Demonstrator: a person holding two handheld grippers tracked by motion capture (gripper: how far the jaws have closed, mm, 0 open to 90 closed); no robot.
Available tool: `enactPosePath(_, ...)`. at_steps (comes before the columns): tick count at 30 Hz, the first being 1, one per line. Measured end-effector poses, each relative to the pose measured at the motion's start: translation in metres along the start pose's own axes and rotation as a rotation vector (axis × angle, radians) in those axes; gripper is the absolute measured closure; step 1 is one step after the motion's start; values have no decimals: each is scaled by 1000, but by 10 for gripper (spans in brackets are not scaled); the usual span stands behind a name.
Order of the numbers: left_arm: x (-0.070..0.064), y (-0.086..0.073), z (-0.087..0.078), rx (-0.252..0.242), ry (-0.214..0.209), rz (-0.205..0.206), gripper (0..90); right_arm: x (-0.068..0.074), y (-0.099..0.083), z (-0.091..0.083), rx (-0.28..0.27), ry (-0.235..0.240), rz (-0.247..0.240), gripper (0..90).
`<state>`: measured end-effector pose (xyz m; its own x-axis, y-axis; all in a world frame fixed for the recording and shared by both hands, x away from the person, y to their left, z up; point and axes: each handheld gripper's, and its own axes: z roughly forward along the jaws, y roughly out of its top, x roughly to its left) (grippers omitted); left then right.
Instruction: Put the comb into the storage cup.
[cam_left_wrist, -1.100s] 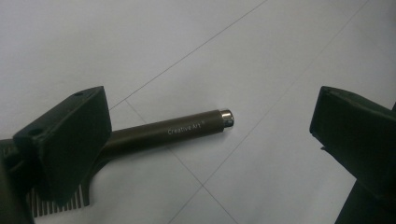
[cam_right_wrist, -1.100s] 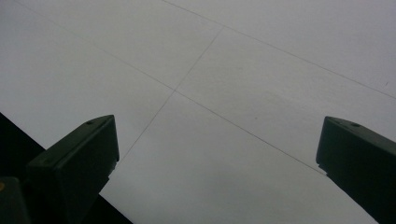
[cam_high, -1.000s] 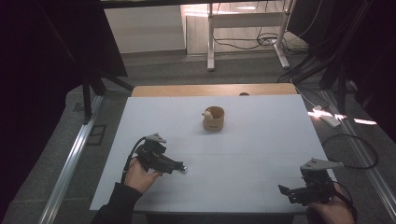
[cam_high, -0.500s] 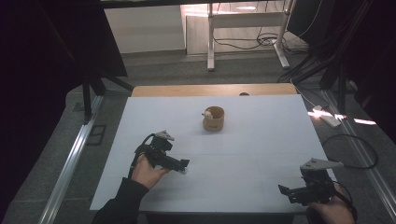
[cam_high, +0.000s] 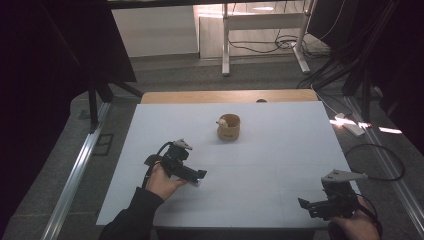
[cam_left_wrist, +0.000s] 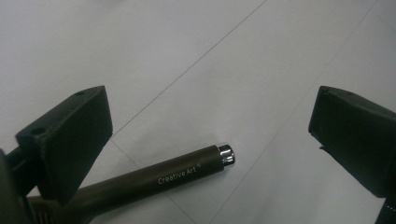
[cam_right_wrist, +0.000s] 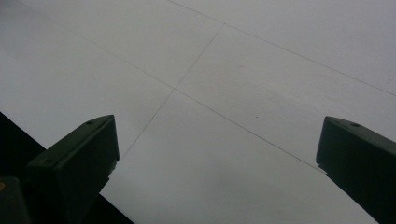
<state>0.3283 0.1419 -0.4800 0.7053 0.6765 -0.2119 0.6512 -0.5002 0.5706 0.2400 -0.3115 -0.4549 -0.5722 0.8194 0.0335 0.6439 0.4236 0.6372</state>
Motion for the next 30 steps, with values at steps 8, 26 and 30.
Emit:
enactPosePath(8, 1, -3, 4, 18, -1, 0, 272, 0, 0, 0, 1, 1, -1, 0)
enactPosePath(26, -1, -8, 13, 48, 7, 49, 883, 0, 0, 1, 8, -1, -2, 8)
enactPosePath(30, 2, -10, 19, 71, 2, 38, 883, 0, 0, 1, 10, -2, -3, 10)
